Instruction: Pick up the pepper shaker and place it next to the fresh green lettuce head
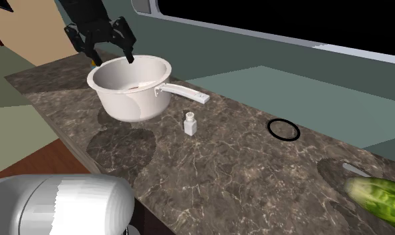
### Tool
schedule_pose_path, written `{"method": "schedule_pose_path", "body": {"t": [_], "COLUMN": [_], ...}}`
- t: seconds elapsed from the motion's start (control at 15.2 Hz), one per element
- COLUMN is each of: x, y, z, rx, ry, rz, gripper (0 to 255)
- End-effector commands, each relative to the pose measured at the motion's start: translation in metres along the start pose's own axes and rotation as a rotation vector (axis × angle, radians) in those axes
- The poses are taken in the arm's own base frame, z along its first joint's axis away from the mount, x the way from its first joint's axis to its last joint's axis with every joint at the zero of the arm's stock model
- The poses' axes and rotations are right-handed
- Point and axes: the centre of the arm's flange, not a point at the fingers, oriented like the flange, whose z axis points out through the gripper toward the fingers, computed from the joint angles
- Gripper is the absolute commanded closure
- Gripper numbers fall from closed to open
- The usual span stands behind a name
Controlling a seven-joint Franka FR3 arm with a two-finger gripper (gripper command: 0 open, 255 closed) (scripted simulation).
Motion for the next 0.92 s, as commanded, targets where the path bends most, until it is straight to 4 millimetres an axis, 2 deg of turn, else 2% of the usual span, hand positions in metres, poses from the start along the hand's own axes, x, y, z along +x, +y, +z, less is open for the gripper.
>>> {"method": "schedule_pose_path", "body": {"t": [0.0,0.86], "x": [0.000,0.033], "y": [0.000,0.103], "z": [0.000,0.139], "rx": [0.000,0.039], "ry": [0.000,-0.032], "rz": [0.000,0.156], "gripper": [0,0]}}
